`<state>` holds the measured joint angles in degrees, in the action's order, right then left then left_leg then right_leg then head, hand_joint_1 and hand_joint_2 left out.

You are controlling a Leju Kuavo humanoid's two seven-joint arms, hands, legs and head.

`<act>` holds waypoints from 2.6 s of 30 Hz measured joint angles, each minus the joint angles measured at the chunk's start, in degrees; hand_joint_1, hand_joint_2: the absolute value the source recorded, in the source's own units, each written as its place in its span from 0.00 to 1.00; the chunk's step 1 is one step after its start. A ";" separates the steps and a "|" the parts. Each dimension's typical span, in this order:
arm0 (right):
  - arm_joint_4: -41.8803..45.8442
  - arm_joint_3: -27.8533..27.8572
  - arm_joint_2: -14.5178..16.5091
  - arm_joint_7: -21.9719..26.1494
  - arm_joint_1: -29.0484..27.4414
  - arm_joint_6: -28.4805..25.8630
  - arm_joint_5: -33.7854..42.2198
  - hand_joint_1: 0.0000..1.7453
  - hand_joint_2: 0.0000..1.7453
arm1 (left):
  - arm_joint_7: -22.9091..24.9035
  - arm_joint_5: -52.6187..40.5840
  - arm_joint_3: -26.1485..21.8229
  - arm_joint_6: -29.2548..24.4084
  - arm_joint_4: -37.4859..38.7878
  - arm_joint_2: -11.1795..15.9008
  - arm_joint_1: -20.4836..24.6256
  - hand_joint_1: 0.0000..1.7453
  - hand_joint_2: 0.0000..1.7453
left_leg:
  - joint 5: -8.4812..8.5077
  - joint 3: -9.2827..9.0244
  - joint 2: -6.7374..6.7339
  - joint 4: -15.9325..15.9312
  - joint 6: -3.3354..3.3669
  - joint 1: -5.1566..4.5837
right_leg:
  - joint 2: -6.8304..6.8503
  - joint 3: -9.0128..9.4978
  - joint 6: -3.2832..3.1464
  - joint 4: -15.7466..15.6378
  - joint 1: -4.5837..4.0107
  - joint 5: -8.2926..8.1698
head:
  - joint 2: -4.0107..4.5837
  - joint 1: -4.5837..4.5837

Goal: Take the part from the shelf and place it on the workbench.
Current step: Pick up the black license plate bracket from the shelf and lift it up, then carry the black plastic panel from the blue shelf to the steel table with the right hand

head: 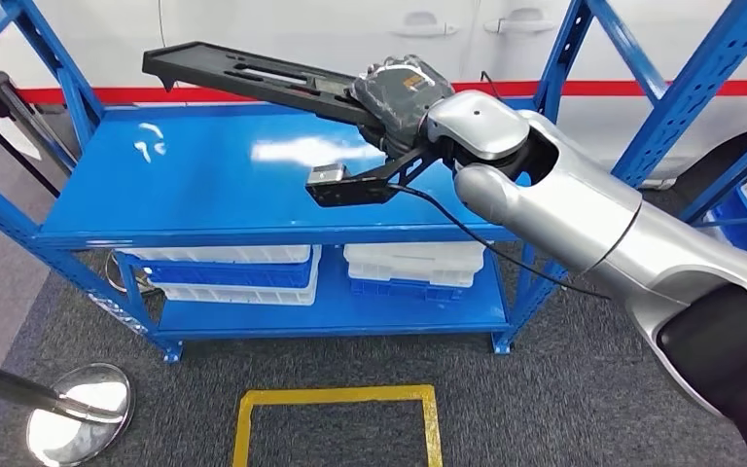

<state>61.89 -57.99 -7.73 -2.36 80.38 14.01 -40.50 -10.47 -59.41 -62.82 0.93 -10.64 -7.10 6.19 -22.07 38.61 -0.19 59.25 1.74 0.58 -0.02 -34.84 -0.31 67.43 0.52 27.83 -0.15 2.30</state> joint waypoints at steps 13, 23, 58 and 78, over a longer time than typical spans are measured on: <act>0.03 0.01 0.28 -0.02 0.09 0.01 -0.01 1.00 1.00 | 0.43 -0.35 0.00 -0.13 -0.04 0.20 0.17 0.00 1.00 | -8.11 -10.18 0.49 -0.15 -1.03 -0.48 | 0.41 -5.54 -1.30 -7.56 -0.65 -7.73 | 0.01 0.17; -0.61 0.00 -0.43 0.06 -0.59 -0.02 -0.02 1.00 1.00 | 0.55 -0.72 -0.02 -0.10 -0.02 0.11 0.01 0.00 1.00 | -0.91 -3.20 -0.34 -2.04 0.72 -0.14 | 0.05 -7.97 1.02 8.11 0.17 1.49 | 0.01 0.13; -2.64 0.02 1.69 -0.71 -0.68 -1.43 -2.30 1.00 1.00 | 1.49 -1.11 -0.03 -0.30 -0.03 0.52 0.42 0.00 1.00 | 0.30 -0.77 2.99 -0.50 -0.12 -0.67 | -3.07 2.73 -3.34 -5.56 -1.20 0.25 | 0.00 0.25; -2.28 0.22 1.49 -0.56 -0.91 -2.44 -3.29 1.00 1.00 | 2.34 -2.05 -0.46 -0.46 -0.07 1.14 0.87 0.00 1.00 | -4.30 -5.90 0.62 -0.41 -1.76 1.17 | 0.62 -6.29 1.62 -6.67 1.01 -6.35 | 0.00 0.08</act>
<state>59.61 -57.77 -6.25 -2.92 79.47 11.57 -43.79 -8.13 -61.46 -63.28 0.48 -10.71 -5.97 7.05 -26.37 32.71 0.43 58.83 -0.02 1.75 0.59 -41.13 1.31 60.76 1.53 21.48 -0.15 2.38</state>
